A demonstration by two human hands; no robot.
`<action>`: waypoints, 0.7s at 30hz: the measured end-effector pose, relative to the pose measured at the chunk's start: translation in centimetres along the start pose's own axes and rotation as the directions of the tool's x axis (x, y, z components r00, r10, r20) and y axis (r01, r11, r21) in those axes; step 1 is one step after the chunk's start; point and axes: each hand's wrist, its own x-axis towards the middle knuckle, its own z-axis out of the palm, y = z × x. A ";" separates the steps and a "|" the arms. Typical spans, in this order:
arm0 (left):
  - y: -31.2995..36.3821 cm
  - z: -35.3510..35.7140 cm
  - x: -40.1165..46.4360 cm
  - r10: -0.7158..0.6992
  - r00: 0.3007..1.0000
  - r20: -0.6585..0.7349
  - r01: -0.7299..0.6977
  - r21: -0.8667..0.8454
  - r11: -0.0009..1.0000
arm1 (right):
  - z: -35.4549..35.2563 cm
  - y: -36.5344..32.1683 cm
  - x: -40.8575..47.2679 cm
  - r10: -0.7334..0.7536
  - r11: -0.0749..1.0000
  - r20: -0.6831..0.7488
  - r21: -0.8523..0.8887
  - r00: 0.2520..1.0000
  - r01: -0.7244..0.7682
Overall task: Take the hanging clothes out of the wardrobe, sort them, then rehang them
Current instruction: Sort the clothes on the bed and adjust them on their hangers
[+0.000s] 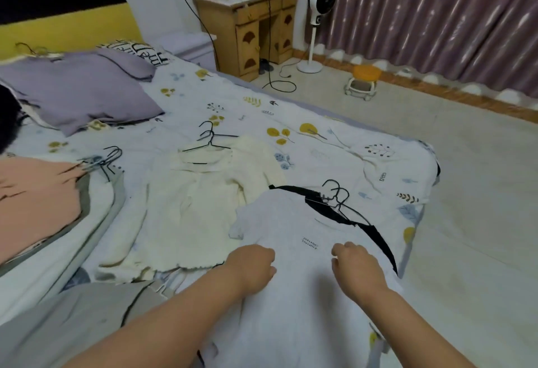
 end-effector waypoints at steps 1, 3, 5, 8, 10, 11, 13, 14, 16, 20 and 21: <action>-0.5 -0.5 -2.1 0.004 1.000 -0.005 -0.004 0.003 1.000 | -1.0 -1.2 -1.5 -0.019 1.000 0.006 -0.001 1.000 0.019; -1.8 -1.5 -6.3 0.010 1.000 -0.021 -0.010 0.011 1.000 | -3.0 -3.9 -4.7 -0.052 0.999 0.022 0.003 0.998 0.052; -3.3 -2.3 -10.8 0.014 0.999 -0.040 -0.013 0.013 1.000 | -4.9 -6.8 -8.3 -0.077 0.997 0.042 0.008 0.996 0.077; -5.7 -2.9 -17.6 0.018 0.997 -0.081 -0.017 0.013 1.000 | -7.4 -11.3 -14.3 -0.114 0.993 0.073 0.018 0.991 0.113; -7.5 -3.2 -22.0 0.009 0.995 -0.104 -0.007 0.020 1.000 | -8.7 -14.3 -18.2 -0.133 0.991 0.071 0.042 0.989 0.131; -8.2 -3.3 -24.0 0.007 0.994 -0.109 -0.003 0.035 0.999 | -9.2 -15.7 -20.0 -0.149 0.988 0.065 0.047 0.987 0.146; -9.6 -3.5 -28.1 -0.005 0.993 -0.114 0.012 0.057 0.998 | -9.9 -18.6 -23.3 -0.174 0.984 0.065 0.050 0.983 0.171; -10.3 -3.7 -30.0 -0.015 0.992 -0.123 0.022 0.059 0.998 | -10.2 -19.9 -24.8 -0.184 0.982 0.066 0.053 0.981 0.181; -11.6 -4.1 -33.6 -0.027 0.989 -0.146 0.035 0.054 0.998 | -10.6 -22.3 -27.5 -0.207 0.978 0.071 0.050 0.976 0.204; -13.8 -4.7 -39.5 -0.078 0.979 -0.187 0.092 0.068 0.993 | -11.6 -25.9 -31.6 -0.263 0.965 0.076 0.005 0.962 0.264; -14.2 -4.9 -40.8 -0.089 0.976 -0.198 0.105 0.070 0.992 | -12.0 -26.5 -32.3 -0.280 0.959 0.071 -0.017 0.957 0.282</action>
